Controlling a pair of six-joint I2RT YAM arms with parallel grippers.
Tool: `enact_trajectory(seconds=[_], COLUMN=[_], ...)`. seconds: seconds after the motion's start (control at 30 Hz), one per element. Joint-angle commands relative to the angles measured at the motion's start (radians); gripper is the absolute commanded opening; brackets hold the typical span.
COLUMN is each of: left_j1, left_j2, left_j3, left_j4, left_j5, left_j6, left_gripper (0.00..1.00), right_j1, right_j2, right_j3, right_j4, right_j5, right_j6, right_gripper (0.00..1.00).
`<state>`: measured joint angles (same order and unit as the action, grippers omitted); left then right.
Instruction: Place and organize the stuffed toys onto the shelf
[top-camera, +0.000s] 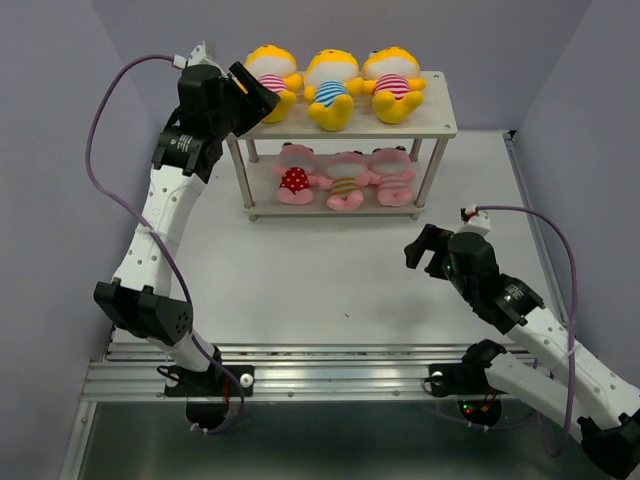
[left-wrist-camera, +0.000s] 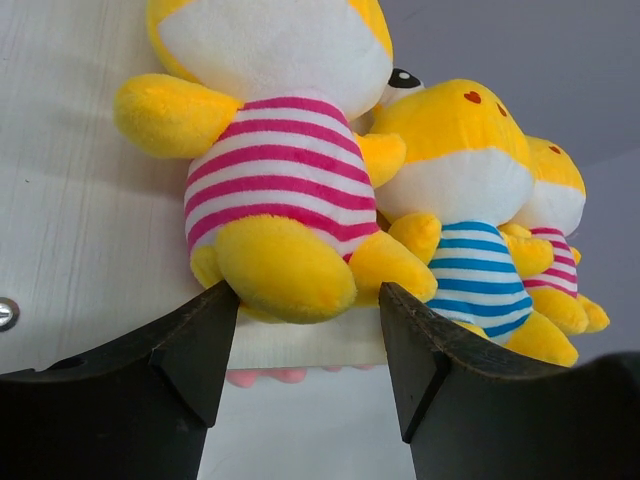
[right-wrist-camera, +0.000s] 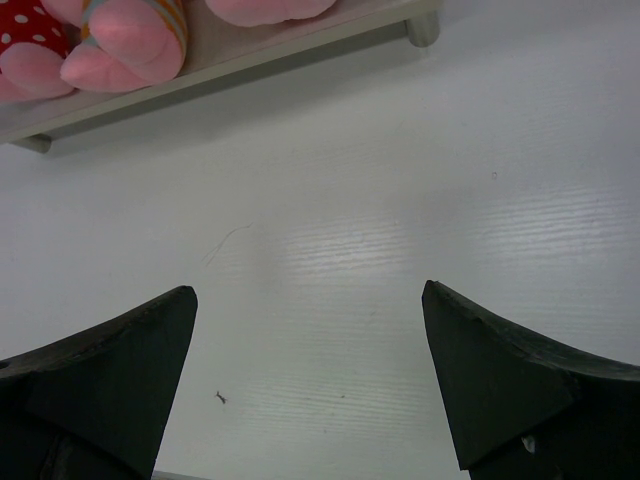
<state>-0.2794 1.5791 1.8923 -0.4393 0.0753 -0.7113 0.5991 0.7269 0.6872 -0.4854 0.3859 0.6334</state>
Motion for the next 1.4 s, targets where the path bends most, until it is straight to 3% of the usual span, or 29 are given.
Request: enact_trajectory(seconds=[0.0,0.53,0.57,0.6,1.07,1.17,1.3,1.37], left_j1=[0.006,0.006,0.005,0.003,0.003,0.002,0.003,0.002], left_j2=[-0.047,-0.051,-0.054,-0.057,-0.048,-0.031,-0.004,0.008], left_j3=[0.056,0.091,0.088,0.087,0.119,0.136,0.151,0.168], left_j4=[-0.009,-0.039,-0.03,-0.027,-0.018,-0.025,-0.013,-0.015], left_j5=[0.0,-0.014,0.001,0.007,-0.016,-0.017,-0.022,-0.006], left_j6=[0.059,0.145,0.153,0.164,0.237,0.25,0.265,0.277], left_gripper=[0.71,0.84,0.95,0.99,0.99,0.94,0.78,0.77], right_j1=[0.002,0.002,0.002,0.002,0.002,0.002,0.002,0.002], right_j2=[0.0,0.02,0.022,0.022,0.028,0.031,0.034,0.037], right_j3=[0.002,0.011,0.011,0.009,0.008,0.008,0.009,0.008], right_j4=[0.048,0.064,0.065,0.064,0.065,0.067,0.067,0.067], right_j5=[0.024,0.002,0.002,0.004,0.011,0.016,0.015,0.016], right_j6=[0.014,0.018,0.015,0.015,0.019,0.02,0.02,0.023], right_gripper=[1.0,1.0,1.0,1.0,1.0,1.0,1.0,1.0])
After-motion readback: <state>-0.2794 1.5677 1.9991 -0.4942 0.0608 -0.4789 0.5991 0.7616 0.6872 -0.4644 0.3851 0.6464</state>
